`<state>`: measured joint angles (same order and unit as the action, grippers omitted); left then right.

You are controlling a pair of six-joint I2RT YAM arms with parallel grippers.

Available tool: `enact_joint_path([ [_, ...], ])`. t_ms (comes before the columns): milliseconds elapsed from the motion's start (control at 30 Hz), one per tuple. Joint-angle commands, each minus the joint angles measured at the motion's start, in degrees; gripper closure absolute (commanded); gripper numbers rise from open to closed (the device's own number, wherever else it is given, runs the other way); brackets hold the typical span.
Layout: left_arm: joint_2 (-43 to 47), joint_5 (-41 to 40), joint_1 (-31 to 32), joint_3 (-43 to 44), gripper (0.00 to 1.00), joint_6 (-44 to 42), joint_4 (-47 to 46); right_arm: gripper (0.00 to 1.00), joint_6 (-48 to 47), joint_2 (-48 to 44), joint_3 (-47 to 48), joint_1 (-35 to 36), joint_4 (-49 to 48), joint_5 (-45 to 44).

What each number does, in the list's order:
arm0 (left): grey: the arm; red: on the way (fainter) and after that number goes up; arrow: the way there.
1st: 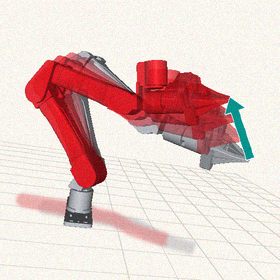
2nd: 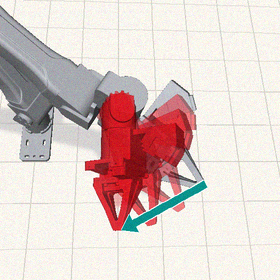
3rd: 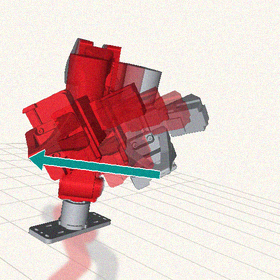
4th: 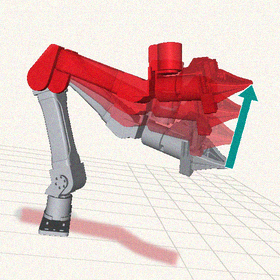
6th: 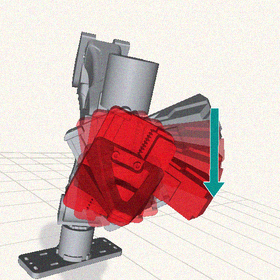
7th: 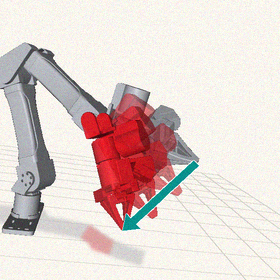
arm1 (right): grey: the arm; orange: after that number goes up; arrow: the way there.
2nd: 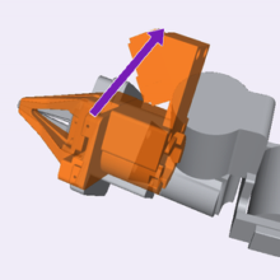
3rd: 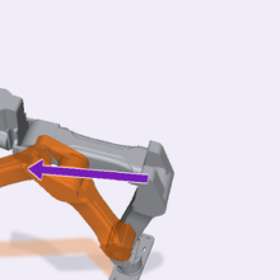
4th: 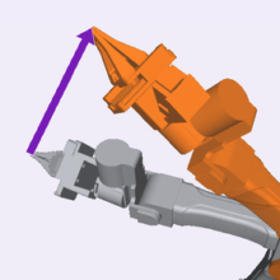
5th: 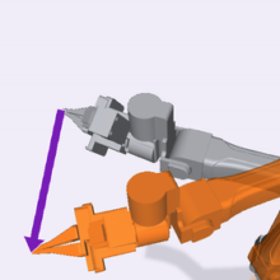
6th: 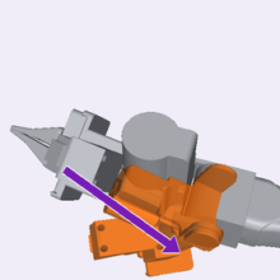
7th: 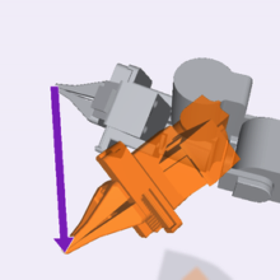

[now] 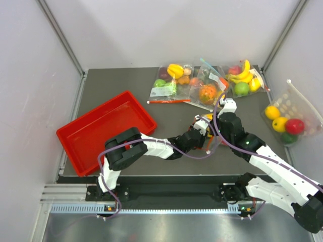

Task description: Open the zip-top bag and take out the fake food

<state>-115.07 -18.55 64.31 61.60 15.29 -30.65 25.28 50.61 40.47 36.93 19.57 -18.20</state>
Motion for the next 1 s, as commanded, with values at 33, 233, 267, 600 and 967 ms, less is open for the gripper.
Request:
enact_joint_path([
  [33,-2.8,-0.79,-0.33,3.18,0.75,-0.44,5.6,0.98,2.15,-1.3,0.31,2.36,-5.51,12.58],
  [233,0.28,-1.67,-0.33,-0.51,0.94,-0.52,5.61,0.97,1.27,-1.74,0.75,2.27,-2.0,7.74],
  [267,0.8,-1.76,-0.24,-1.04,0.96,-0.52,5.69,0.97,1.0,-1.74,1.19,2.27,-1.47,6.26],
  [600,12.05,1.93,-0.24,-9.12,1.0,1.67,6.31,0.97,-0.67,-0.87,2.42,0.08,1.78,0.71],
  [967,21.11,3.86,-4.81,-12.82,1.0,3.96,7.71,0.88,-1.63,-0.86,1.89,-0.01,2.31,2.46],
])
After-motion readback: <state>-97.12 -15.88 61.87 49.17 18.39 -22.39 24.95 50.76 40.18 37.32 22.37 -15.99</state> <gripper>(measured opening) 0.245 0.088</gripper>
